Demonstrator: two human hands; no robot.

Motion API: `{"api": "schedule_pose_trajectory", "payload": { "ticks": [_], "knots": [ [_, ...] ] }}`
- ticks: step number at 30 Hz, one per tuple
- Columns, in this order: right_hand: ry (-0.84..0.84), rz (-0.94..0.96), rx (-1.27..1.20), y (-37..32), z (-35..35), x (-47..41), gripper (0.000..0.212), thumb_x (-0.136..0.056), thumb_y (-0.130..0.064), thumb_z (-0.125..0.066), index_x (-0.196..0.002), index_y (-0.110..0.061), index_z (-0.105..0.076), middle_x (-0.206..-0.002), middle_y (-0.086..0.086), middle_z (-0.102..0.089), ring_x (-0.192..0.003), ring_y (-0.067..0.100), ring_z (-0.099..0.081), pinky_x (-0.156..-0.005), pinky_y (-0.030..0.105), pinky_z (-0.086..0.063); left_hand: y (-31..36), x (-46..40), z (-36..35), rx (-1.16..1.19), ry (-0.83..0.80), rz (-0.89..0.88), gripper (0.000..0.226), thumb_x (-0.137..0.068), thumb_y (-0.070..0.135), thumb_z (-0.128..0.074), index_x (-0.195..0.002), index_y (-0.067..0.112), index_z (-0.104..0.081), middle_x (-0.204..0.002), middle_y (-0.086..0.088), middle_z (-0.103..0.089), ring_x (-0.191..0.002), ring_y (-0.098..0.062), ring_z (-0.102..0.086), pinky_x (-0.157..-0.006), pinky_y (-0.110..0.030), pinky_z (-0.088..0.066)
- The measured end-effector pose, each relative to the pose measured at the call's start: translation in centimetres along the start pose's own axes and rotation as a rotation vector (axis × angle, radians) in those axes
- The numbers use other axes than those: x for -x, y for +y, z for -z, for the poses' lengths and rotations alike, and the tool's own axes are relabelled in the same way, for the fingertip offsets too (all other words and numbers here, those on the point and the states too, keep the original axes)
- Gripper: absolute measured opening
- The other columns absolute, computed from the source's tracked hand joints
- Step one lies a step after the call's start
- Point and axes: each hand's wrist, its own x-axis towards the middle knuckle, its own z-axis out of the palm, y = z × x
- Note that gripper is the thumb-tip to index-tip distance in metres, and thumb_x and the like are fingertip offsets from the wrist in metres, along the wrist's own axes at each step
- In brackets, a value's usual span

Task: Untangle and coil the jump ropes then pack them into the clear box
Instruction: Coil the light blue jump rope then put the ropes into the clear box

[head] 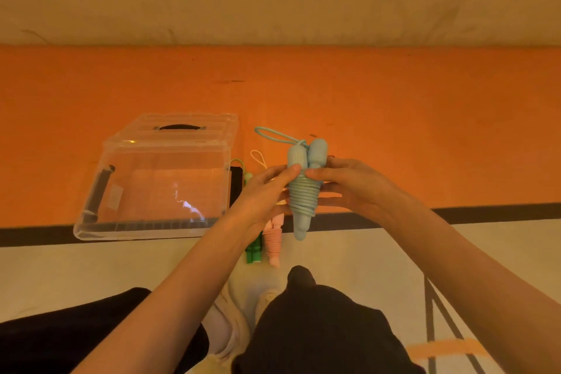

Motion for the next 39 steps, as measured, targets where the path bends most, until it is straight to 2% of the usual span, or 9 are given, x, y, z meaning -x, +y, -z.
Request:
{"api": "schedule_pose_trajectory", "payload": {
  "ticks": [3,9,13,18,24,30,34,36,39],
  "knots": [
    [0.032,-0.027,-0.038,1.6,0.1,-0.9,0.033,-0.086,-0.011,-0.067,-0.119,-0.008,-0.063,-0.119,0.016,-0.066,-0.101,0.026,-0.062,-0.083,0.039,-0.055,-1.4,-0.8,0.5,0.024,-0.021,0.035,0.028,-0.093,0.027,-0.062,-0.116,0.012,-0.063,-0.096,-0.001,-0.069,-0.087,-0.015,-0.066,-0.069,-0.027,-0.057],
    [0.04,-0.056,-0.054,4.3,0.2,-2.9,0.034,-0.086,-0.009,-0.065,-0.12,-0.013,-0.063,-0.113,0.01,-0.068,-0.1,0.027,-0.064,-0.094,0.042,-0.049,-3.5,-2.1,2.4,0.073,-0.023,0.115,0.012,-0.096,0.025,-0.057,-0.101,0.017,-0.064,-0.079,0.006,-0.07,-0.071,-0.007,-0.068,-0.065,-0.023,-0.055],
    [0.027,-0.092,-0.059,5.6,0.3,-4.6,0.036,-0.084,-0.01,-0.067,-0.119,-0.018,-0.064,-0.106,0.006,-0.069,-0.094,0.024,-0.065,-0.093,0.043,-0.05,-4.9,-3.0,3.4,0.101,0.002,0.169,0.013,-0.097,0.022,-0.055,-0.103,0.015,-0.063,-0.088,0.001,-0.067,-0.08,-0.011,-0.067,-0.075,-0.026,-0.056],
    [0.033,-0.125,-0.109,7.6,1.0,-6.7,0.035,-0.086,-0.006,-0.065,-0.12,-0.013,-0.064,-0.11,0.012,-0.067,-0.098,0.026,-0.063,-0.09,0.042,-0.05,-7.1,-5.1,4.9,0.054,0.071,0.223,0.028,-0.097,0.025,-0.054,-0.121,0.012,-0.061,-0.11,-0.002,-0.07,-0.108,-0.016,-0.063,-0.102,-0.037,-0.046],
    [0.067,-0.179,-0.119,10.1,2.5,-9.0,0.034,-0.084,-0.008,-0.067,-0.118,-0.013,-0.064,-0.103,0.009,-0.068,-0.092,0.021,-0.063,-0.075,0.031,-0.051,-10.8,-7.8,6.8,0.023,0.222,0.265,0.017,-0.097,0.023,-0.055,-0.109,0.016,-0.064,-0.104,-0.001,-0.068,-0.106,-0.018,-0.061,-0.098,-0.035,-0.046],
    [0.066,-0.23,-0.121,12.6,3.0,-10.8,0.034,-0.084,-0.01,-0.068,-0.118,-0.014,-0.064,-0.107,0.008,-0.068,-0.093,0.019,-0.063,-0.076,0.031,-0.05,-14.8,-10.1,7.3,-0.279,0.352,0.252,0.031,-0.092,0.024,-0.063,-0.119,0.015,-0.052,-0.119,-0.007,-0.059,-0.106,-0.02,-0.06,-0.093,-0.038,-0.05],
    [0.117,-0.252,-0.17,14.3,2.8,-11.9,0.032,-0.085,-0.01,-0.068,-0.117,-0.009,-0.064,-0.11,0.01,-0.069,-0.093,0.019,-0.064,-0.073,0.031,-0.05,-16.1,-11.0,7.6,-0.575,0.31,0.137,0.05,-0.087,0.031,-0.068,-0.129,0.017,-0.044,-0.121,-0.004,-0.048,-0.106,-0.019,-0.056,-0.091,-0.038,-0.049],
    [0.148,-0.268,-0.178,15.0,2.9,-12.4,0.033,-0.083,-0.011,-0.069,-0.116,-0.009,-0.064,-0.109,0.009,-0.069,-0.095,0.02,-0.063,-0.079,0.034,-0.049,-16.4,-11.7,7.8,-0.643,0.302,0.09,0.048,-0.088,0.031,-0.066,-0.129,0.017,-0.045,-0.123,-0.007,-0.049,-0.103,-0.023,-0.059,-0.091,-0.046,-0.051],
    [0.143,-0.293,-0.206,15.7,2.9,-13.0,0.031,-0.084,-0.011,-0.067,-0.115,-0.01,-0.065,-0.102,0.005,-0.068,-0.093,0.019,-0.062,-0.084,0.038,-0.044,-16.7,-13.1,7.9,-0.737,0.315,0.105,0.048,-0.091,0.027,-0.06,-0.134,0.013,-0.042,-0.128,-0.011,-0.045,-0.108,-0.028,-0.056,-0.095,-0.045,-0.047]
  ]
}}
